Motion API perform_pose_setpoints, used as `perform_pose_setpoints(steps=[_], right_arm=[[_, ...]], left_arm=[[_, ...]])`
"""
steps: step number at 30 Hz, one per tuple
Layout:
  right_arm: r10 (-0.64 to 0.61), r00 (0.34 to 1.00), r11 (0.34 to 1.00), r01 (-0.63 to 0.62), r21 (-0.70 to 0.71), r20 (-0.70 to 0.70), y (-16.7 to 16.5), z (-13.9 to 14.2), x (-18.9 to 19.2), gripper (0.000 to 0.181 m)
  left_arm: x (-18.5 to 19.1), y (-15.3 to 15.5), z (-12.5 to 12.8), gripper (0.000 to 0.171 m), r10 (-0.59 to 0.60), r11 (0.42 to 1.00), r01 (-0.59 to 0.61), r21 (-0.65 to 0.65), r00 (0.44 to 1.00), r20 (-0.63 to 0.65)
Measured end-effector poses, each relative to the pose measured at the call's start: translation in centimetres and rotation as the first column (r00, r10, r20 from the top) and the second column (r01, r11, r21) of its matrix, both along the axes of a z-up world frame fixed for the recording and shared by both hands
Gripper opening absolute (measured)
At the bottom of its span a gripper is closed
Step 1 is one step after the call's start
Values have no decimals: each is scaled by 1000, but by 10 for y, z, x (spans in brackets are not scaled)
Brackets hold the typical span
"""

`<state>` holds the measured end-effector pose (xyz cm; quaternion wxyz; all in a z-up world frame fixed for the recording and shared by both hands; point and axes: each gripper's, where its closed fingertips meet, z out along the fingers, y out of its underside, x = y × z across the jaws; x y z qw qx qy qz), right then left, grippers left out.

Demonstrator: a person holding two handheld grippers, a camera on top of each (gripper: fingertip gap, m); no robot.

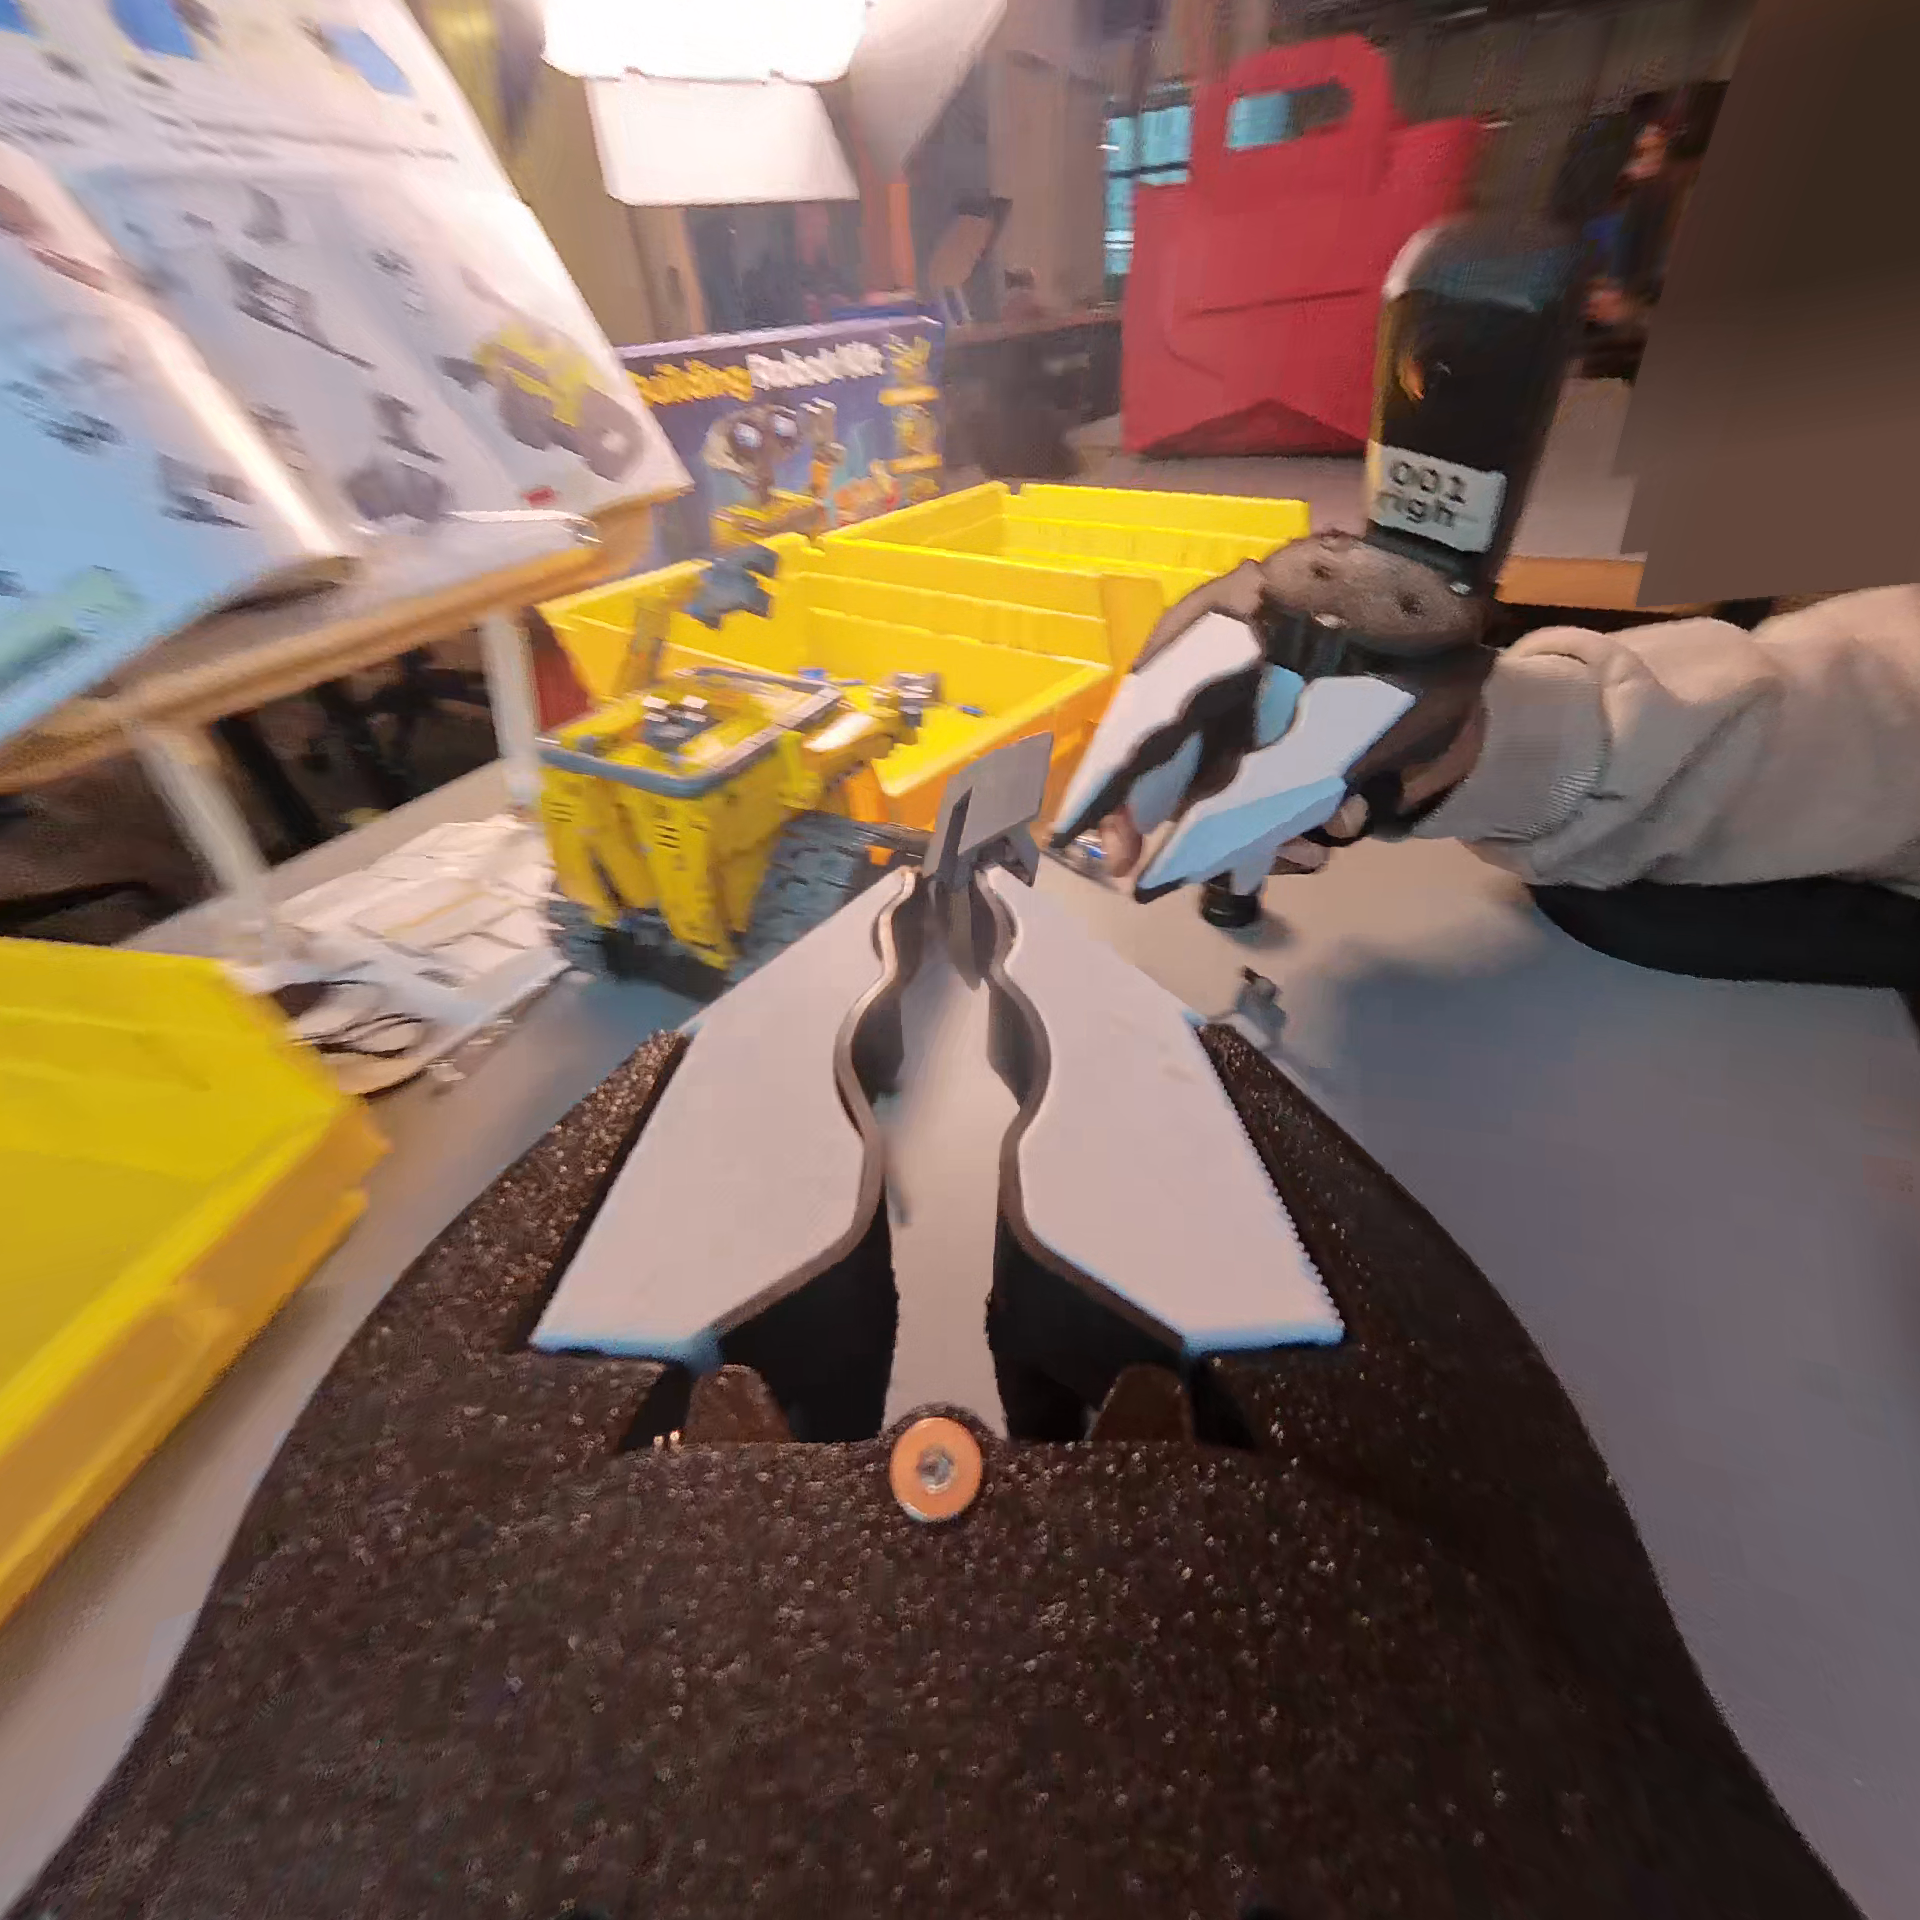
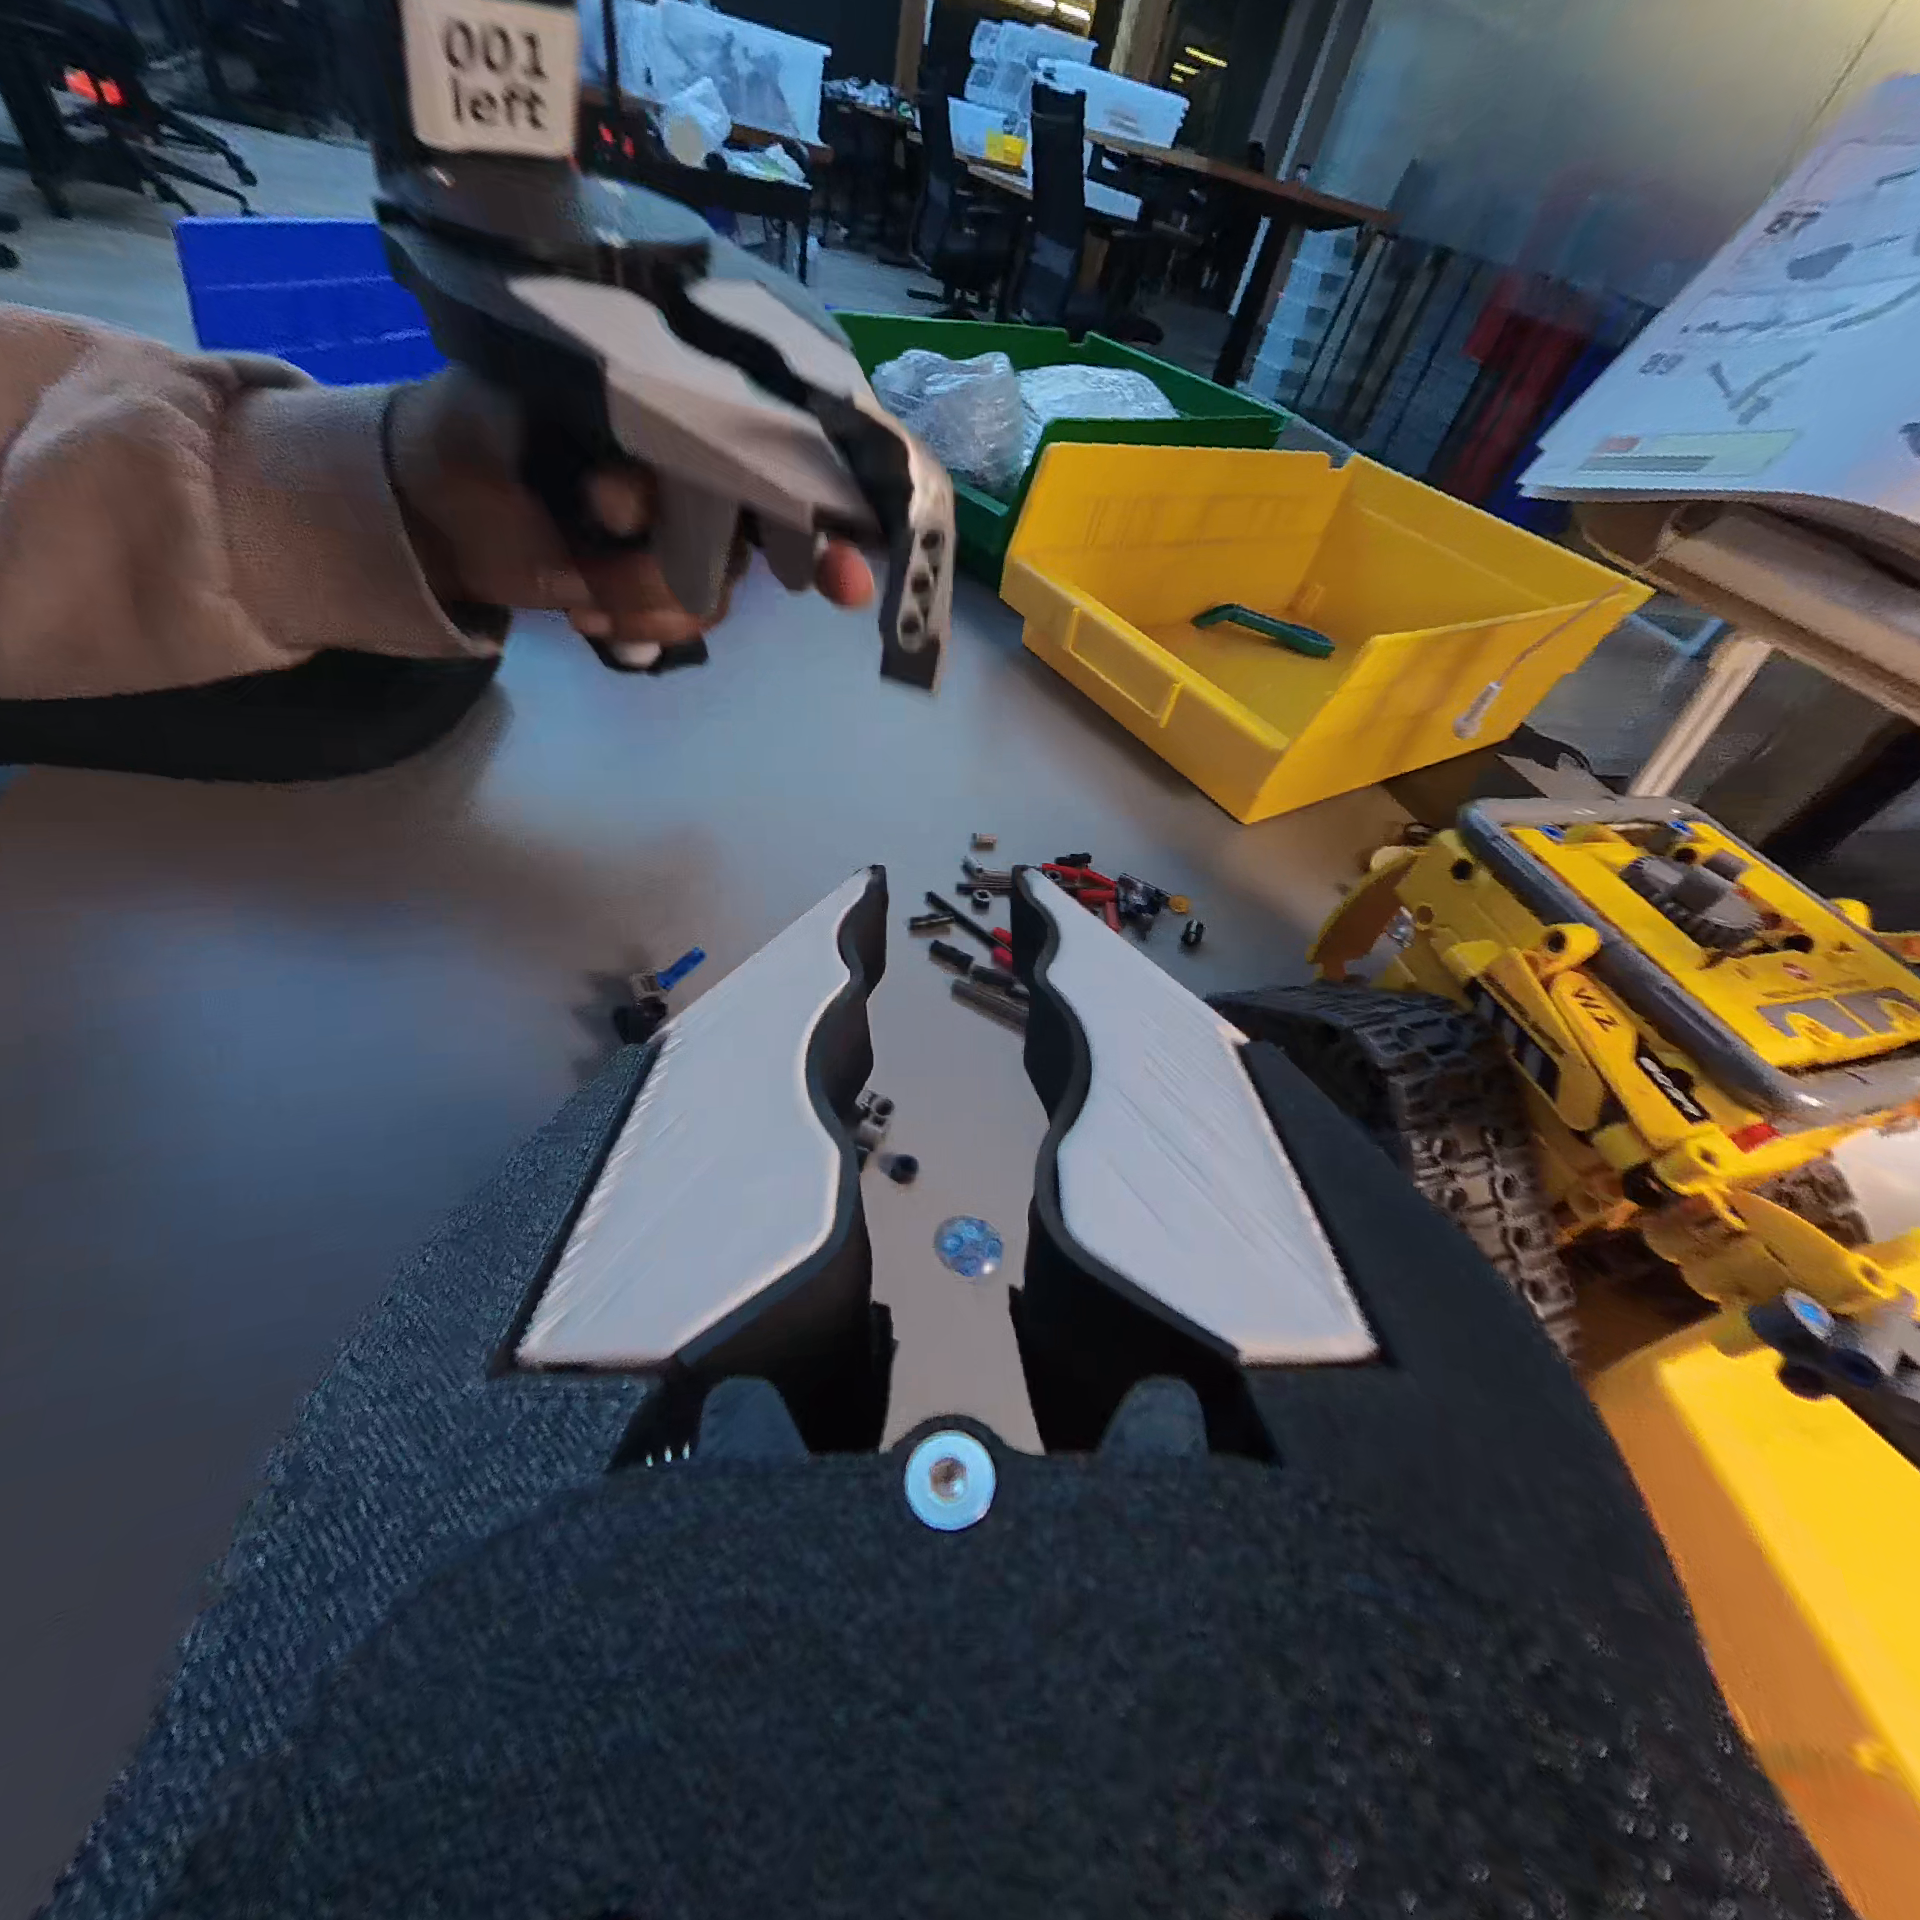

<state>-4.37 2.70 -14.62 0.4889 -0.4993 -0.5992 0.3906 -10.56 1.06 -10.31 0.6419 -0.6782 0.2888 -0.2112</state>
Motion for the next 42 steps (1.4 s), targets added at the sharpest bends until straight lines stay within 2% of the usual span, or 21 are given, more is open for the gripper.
perform_pose_setpoints(steps=[4, 6, 7, 9, 10, 12, 14, 16, 18, 20, 22, 24, 26, 27, 30, 31, 32, 34, 36, 40, 42], right_arm=[[-19, 998, 998, 22, -63, 57, 20, -2, 15, 28], [-27, 994, 998, 32, -48, 106, 26, -11, 21, 27], [-16, 989, 999, 22, -40, 148, 26, -18, 23, 27], [50, 969, 998, -38, -54, 242, 16, -35, 28, 27], [81, 956, 996, -67, -61, 282, 11, -42, 30, 27], [132, 929, 991, -112, -76, 346, 2, -55, 34, 27], [177, 900, 984, -149, -102, 399, -7, -64, 38, 28], [203, 864, 979, -169, -116, 461, -13, -74, 44, 28], [209, 815, 978, -164, -132, 540, -15, -83, 55, 35], [170, 780, 985, -127, -113, 603, -10, -87, 66, 49], [170, 749, 985, -124, -116, 640, -12, -89, 75, 49], [181, 728, 984, -133, -123, 662, -16, -92, 79, 46], [167, 715, 986, -137, -98, 679, -15, -96, 79, 24], [156, 716, 987, -145, -74, 680, -14, -97, 77, 8], [151, 759, 985, -171, -31, 633, -14, -87, 69, 7], [146, 790, 984, -177, -5, 596, -13, -79, 64, 7], [124, 833, 984, -175, 44, 540, -11, -68, 56, 7], [83, 914, 980, -148, 137, 396, -6, -41, 41, 7], [55, 976, 971, -102, 218, 210, -6, -8, 28, 7], [45, 998, 951, -58, 303, 51, -17, 19, 16, 7], [40, 999, 946, -42, 323, 14, -22, 23, 12, 7]], left_arm=[[-80, -25, 57, 8, 308, 949, -298, 106, 946, -100], [-133, -47, 66, 9, 499, 866, -490, 102, 837, -223], [-166, -61, 65, 9, 597, 794, -600, 92, 743, -303], [-232, -97, 50, 9, 713, 614, -788, 44, 530, -459], [-258, -116, 38, 9, 725, 530, -848, 6, 450, -521], [-296, -151, 6, 9, 700, 395, -914, -89, 362, -616], [-316, -176, -24, 9, 656, 298, -943, -151, 317, -685], [-324, -188, -46, 9, 630, 248, -951, -183, 302, -716], [-325, -189, -57, 10, 631, 241, -951, -196, 307, -713], [-328, -184, -52, 19, 661, 233, -962, -142, 264, -702], [-326, -172, -30, 28, 714, 247, -968, -34, 206, -669], [-306, -150, -4, 29, 767, 319, -947, 38, 234, -597], [-268, -122, 18, 29, 790, 441, -896, 59, 356, -500], [-239, -106, 25, 28, 770, 534, -844, 40, 467, -436], [-120, -61, 24, 29, 481, 852, -502, -146, 862, -160], [-81, -51, 18, 30, 345, 912, -349, -215, 937, -56], [-48, -43, 8, 32, 229, 936, -209, -283, 973, 36], [4, -27, -13, 38, 64, 920, 15, -393, 981, 186], [37, -10, -31, 45, -19, 872, 167, -459, 951, 309], [70, 9, -12, 33, -130, 799, 440, -410, 792, 597], [77, 9, -13, 21, -175, 769, 490, -411, 780, 601]])
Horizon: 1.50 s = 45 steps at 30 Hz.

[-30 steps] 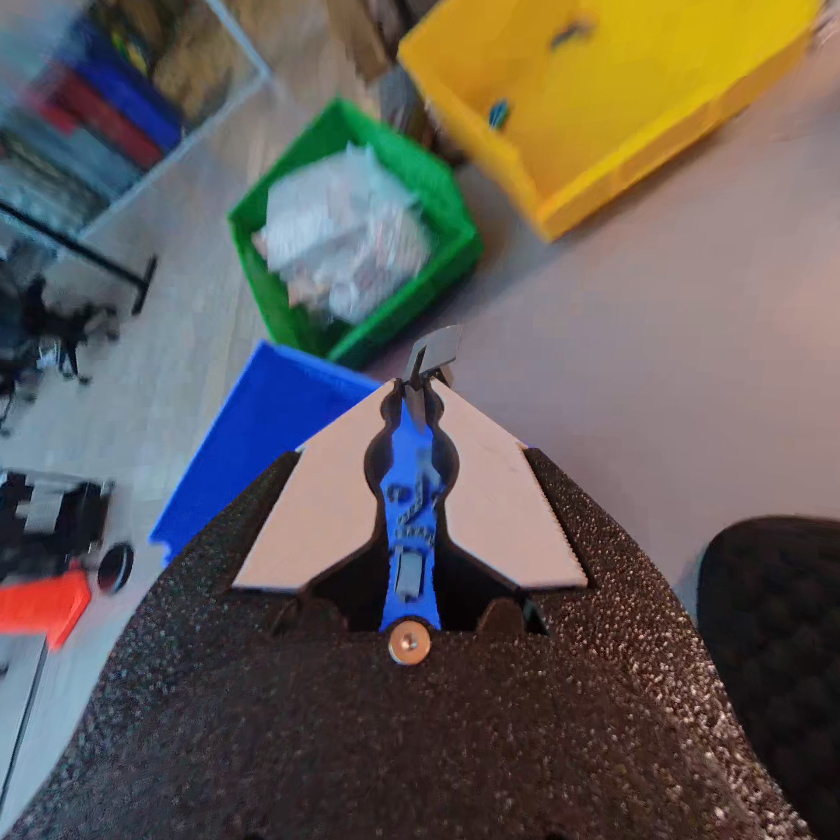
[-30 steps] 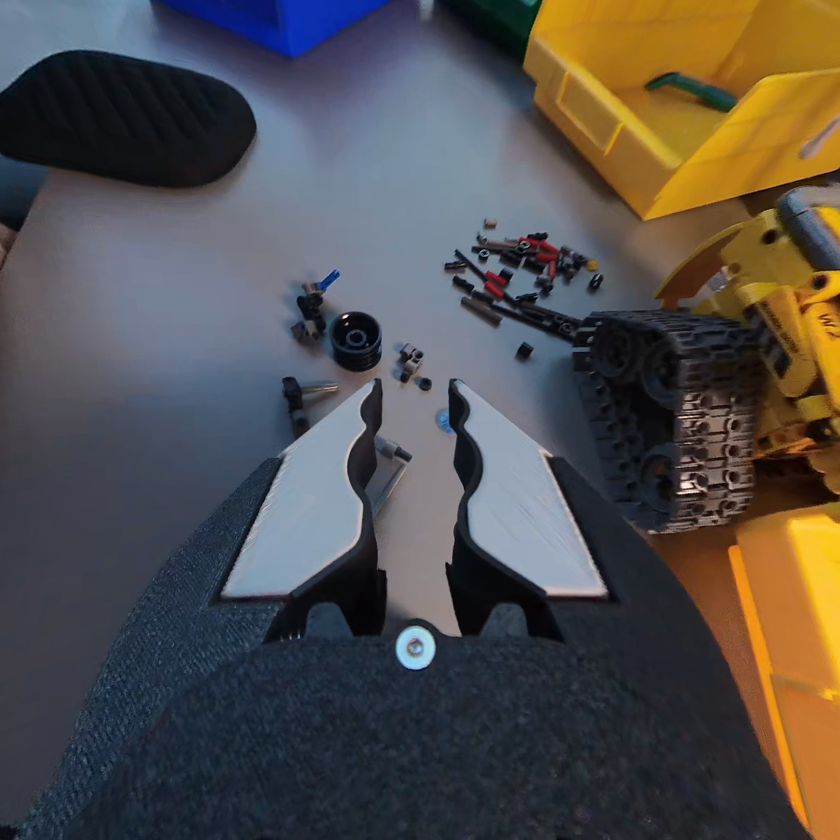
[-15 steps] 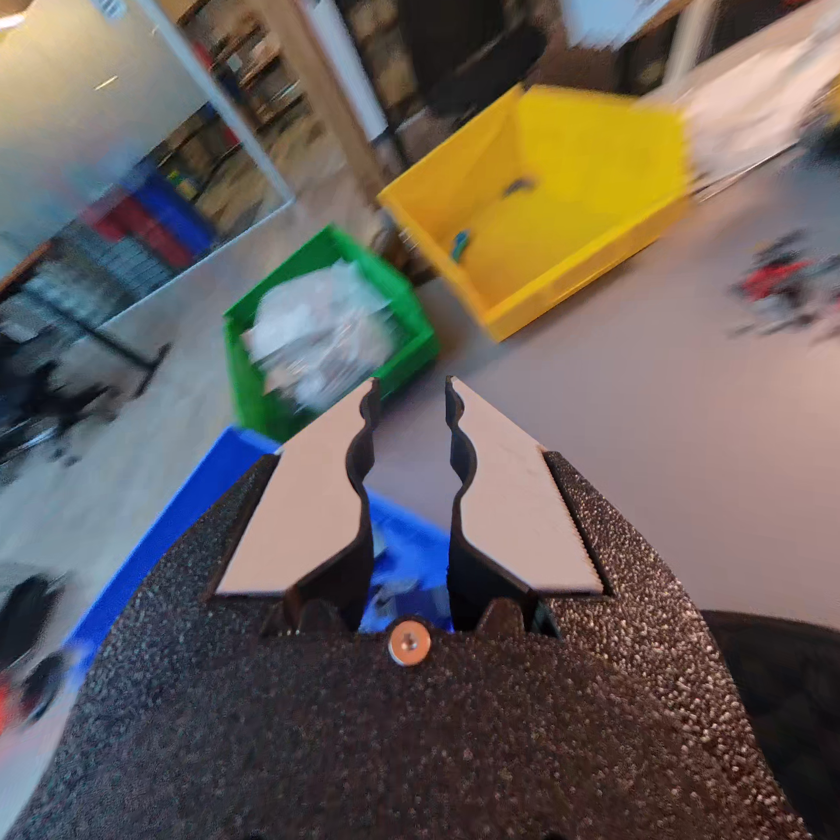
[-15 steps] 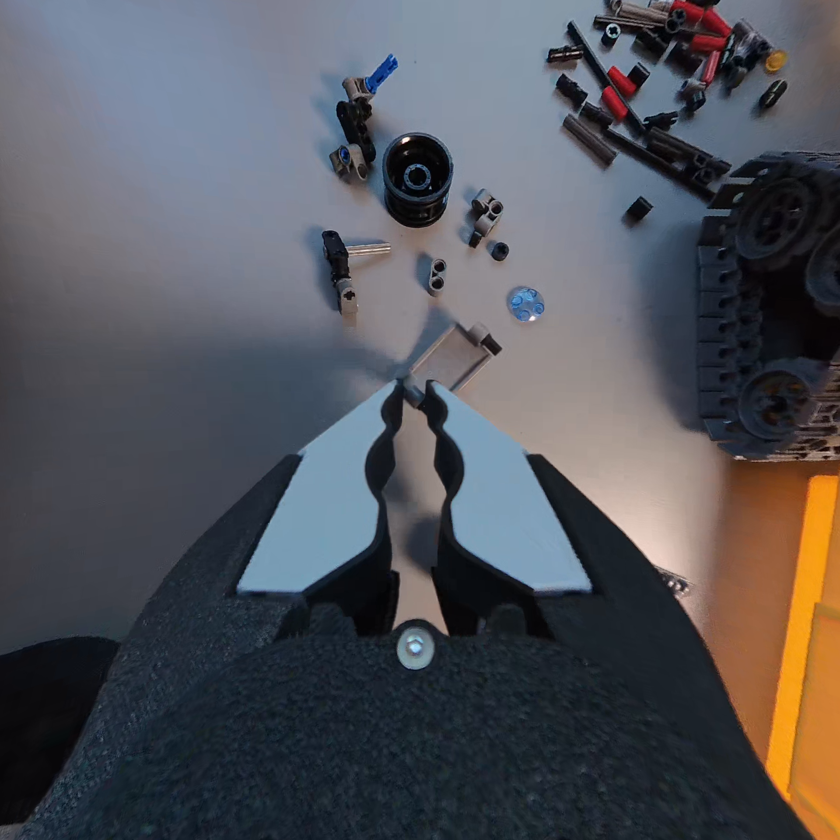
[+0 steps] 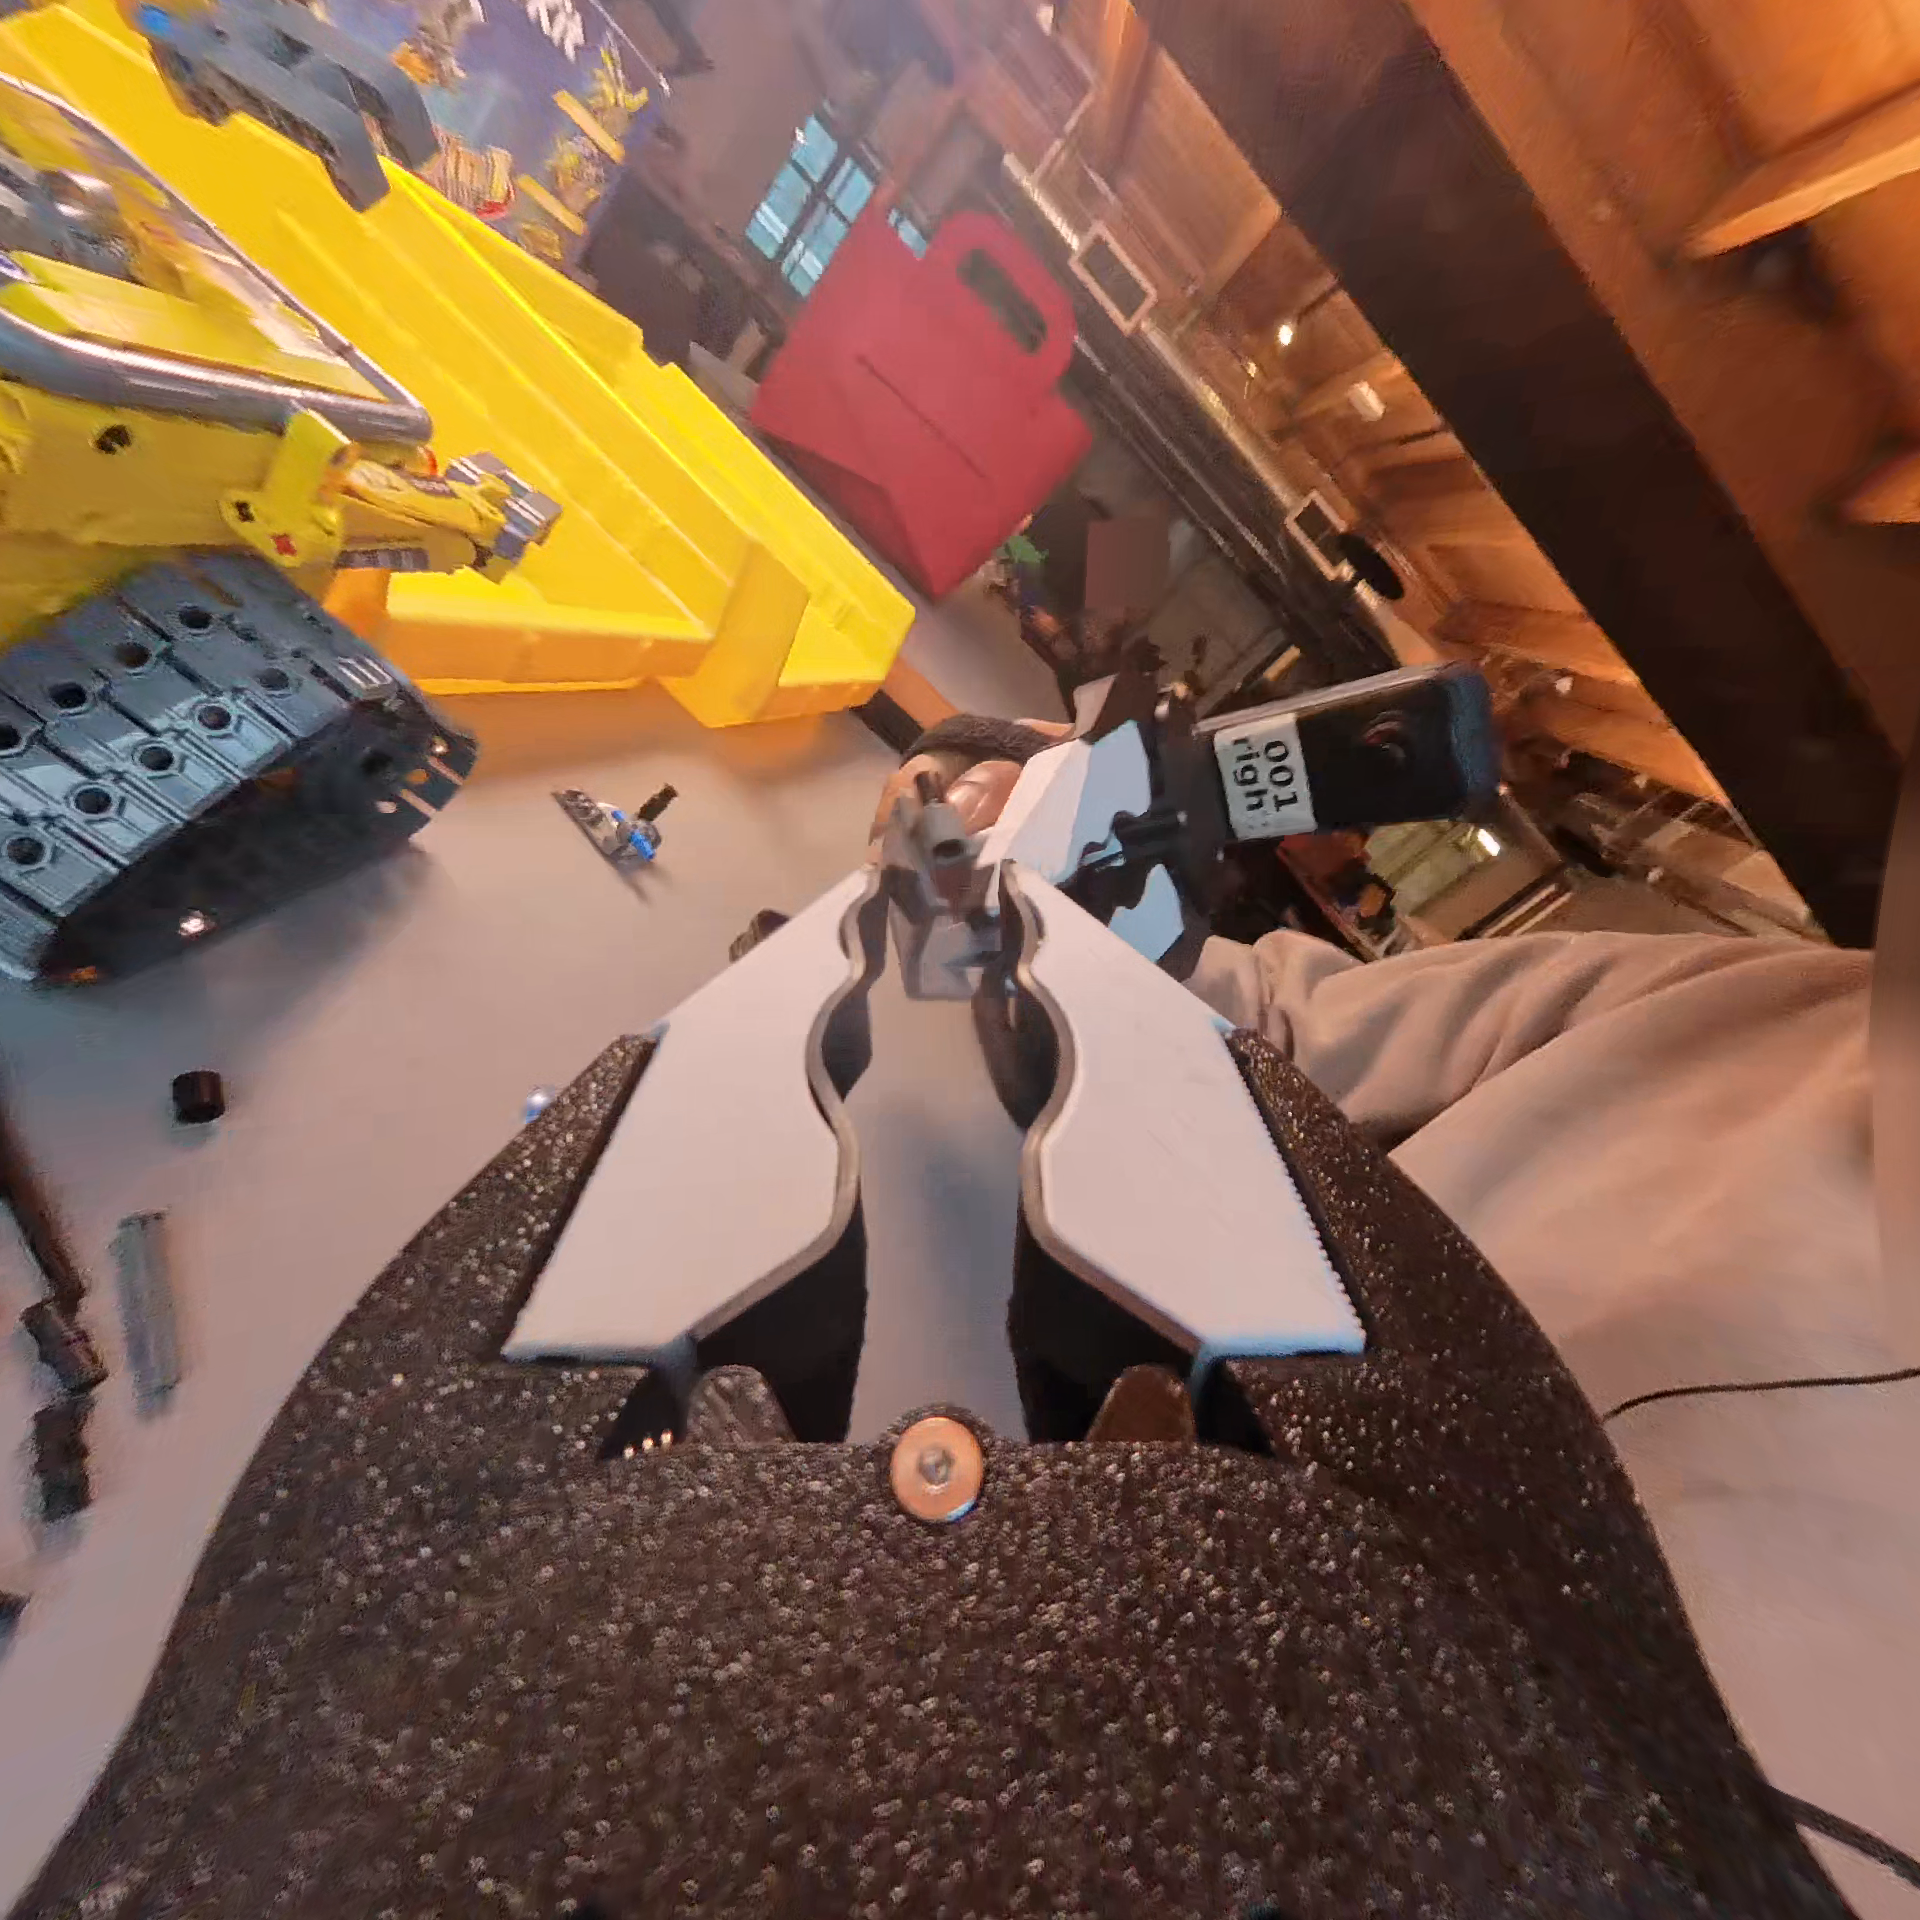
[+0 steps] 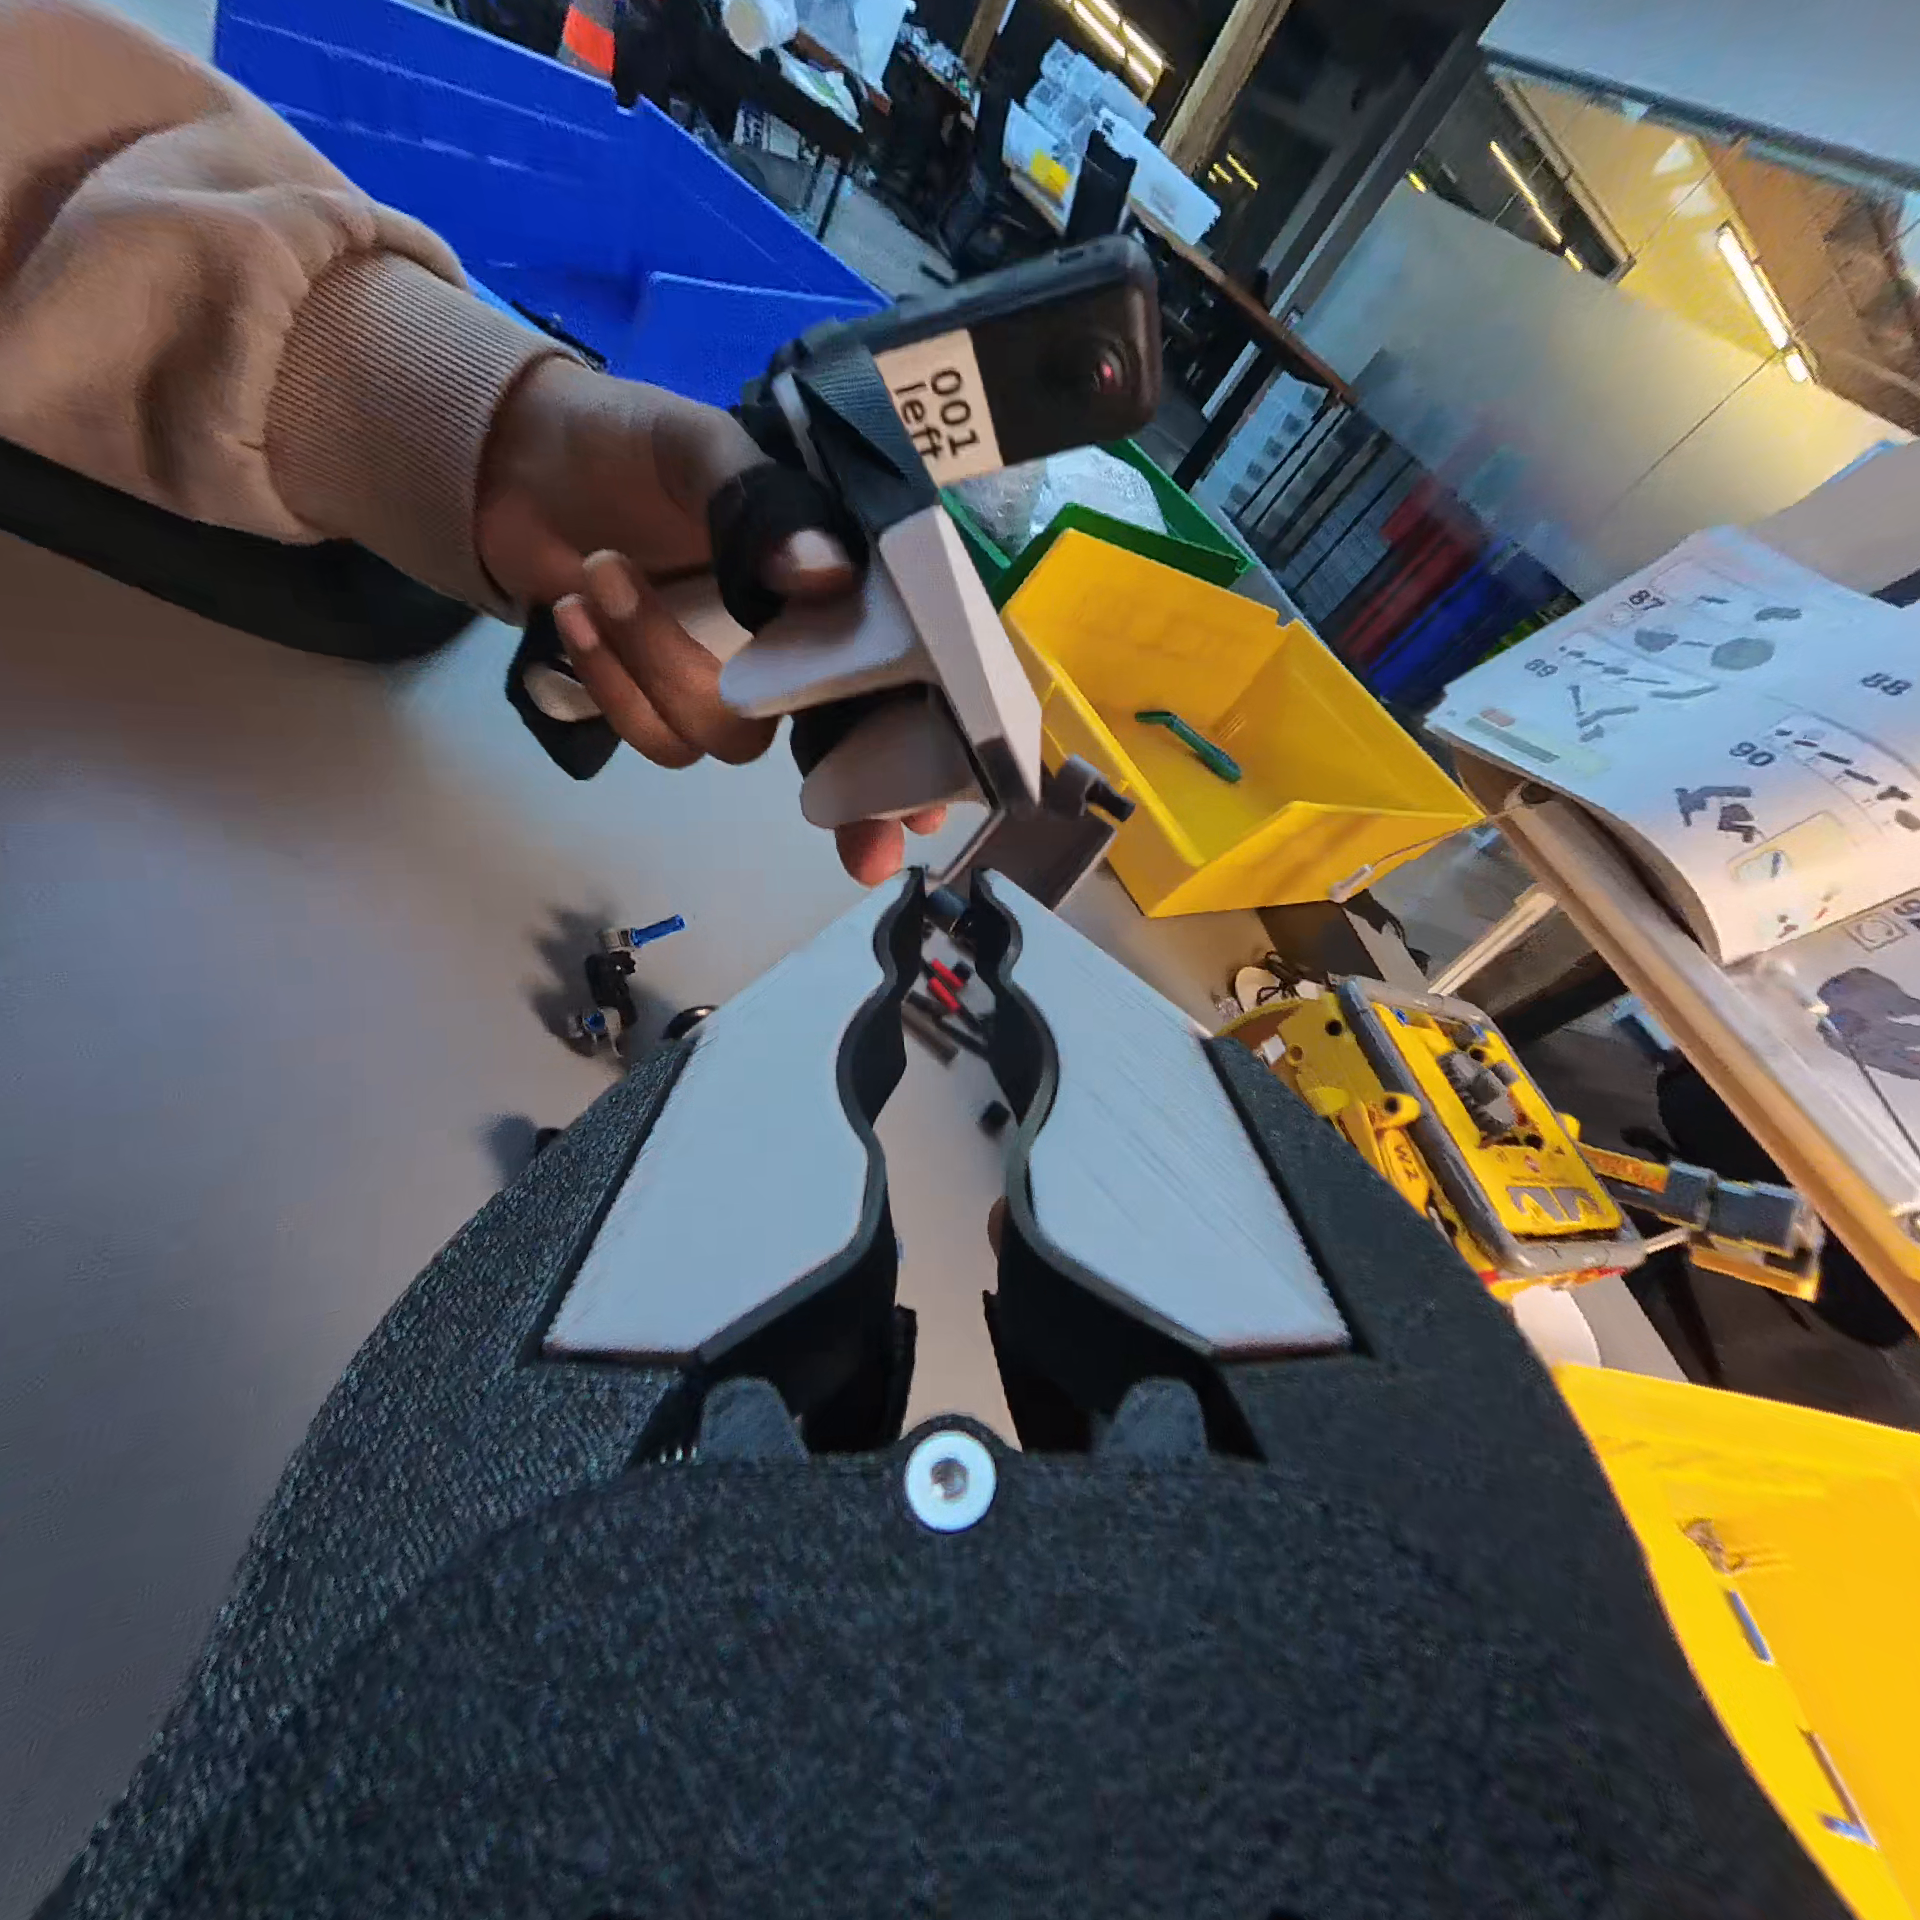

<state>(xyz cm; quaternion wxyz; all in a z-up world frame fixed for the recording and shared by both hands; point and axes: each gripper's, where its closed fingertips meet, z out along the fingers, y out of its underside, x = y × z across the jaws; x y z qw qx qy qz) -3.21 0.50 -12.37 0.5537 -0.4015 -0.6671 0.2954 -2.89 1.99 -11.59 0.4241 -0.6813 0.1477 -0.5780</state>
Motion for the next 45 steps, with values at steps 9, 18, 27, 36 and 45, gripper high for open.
perform_pose_setpoints(steps=[9, 18, 27, 36, 45], right_arm=[[177, 976, 896, -214, -389, -127, -22, 19, 2, 21], [256, 966, 900, -230, -370, 21, -34, -20, -2, 4], [274, 961, 894, -246, -375, 23, -38, -22, -2, 5], [285, 958, 885, -255, -390, 18, -36, -21, 1, 5], [245, 964, 856, -264, -444, -101, -29, 0, -1, 4]], left_arm=[[-7, -24, -30, 1, -55, 989, 83, 123, 975, -216], [17, -52, -43, 1, -183, 960, 237, 148, 934, -307], [19, -56, -49, 1, -230, 959, 265, 95, 932, -280], [17, -53, -44, 2, -218, 964, 246, 102, 949, -227], [13, -47, -19, 1, -158, 972, 173, 160, 982, -106]])
